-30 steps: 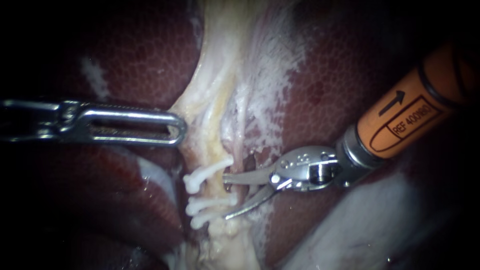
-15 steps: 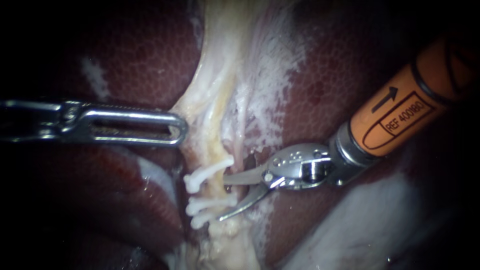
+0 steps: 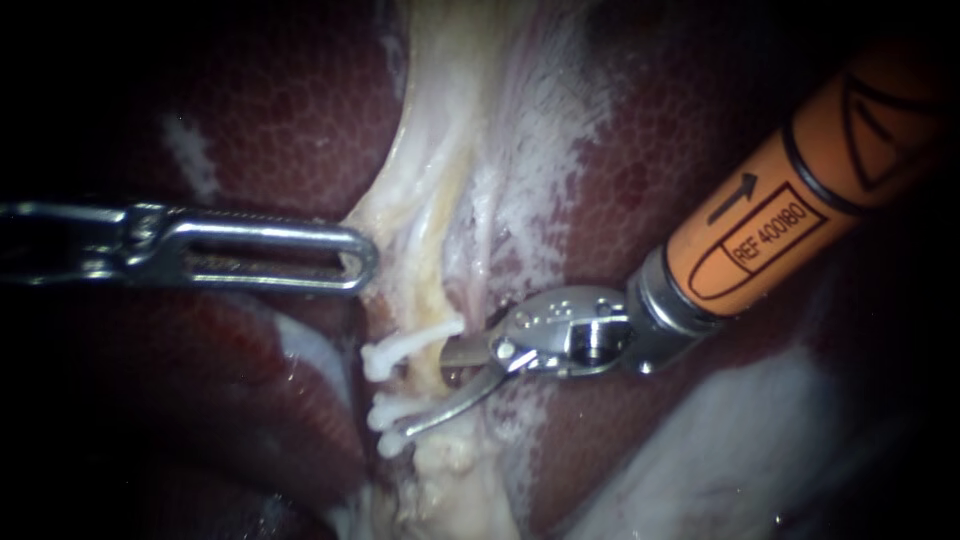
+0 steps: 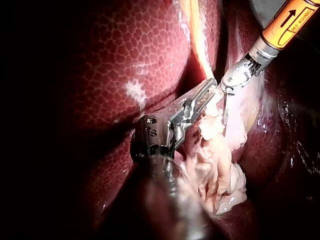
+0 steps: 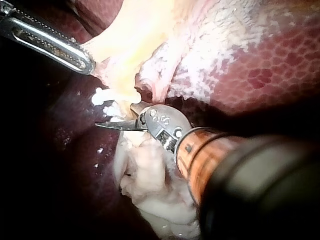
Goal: Go to the cutting position left tube
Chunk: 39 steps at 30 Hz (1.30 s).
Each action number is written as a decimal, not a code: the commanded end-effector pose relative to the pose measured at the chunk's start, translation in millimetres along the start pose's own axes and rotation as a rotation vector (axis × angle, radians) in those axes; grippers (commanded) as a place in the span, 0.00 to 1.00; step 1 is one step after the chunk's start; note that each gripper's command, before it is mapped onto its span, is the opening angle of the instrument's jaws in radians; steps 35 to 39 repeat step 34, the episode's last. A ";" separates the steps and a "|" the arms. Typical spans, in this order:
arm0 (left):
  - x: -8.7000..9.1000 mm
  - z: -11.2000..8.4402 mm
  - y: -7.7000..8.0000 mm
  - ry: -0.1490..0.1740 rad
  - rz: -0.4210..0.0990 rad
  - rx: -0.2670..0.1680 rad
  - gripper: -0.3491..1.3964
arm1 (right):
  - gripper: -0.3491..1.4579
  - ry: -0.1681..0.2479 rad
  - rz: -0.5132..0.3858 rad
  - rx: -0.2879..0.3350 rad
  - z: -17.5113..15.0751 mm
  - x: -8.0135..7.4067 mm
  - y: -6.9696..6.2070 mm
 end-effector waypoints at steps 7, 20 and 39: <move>0.0 0.0 0.0 0.000 0.000 -0.001 0.00 | 0.37 -0.002 0.048 -0.001 0.4 0.1 0.2; 0.1 0.1 0.0 0.000 0.001 -0.001 0.00 | 0.30 -0.003 0.050 0.002 0.3 -0.4 0.4; 0.1 0.1 0.0 0.000 0.001 -0.001 0.00 | 0.30 -0.003 0.050 0.003 0.3 -0.4 0.4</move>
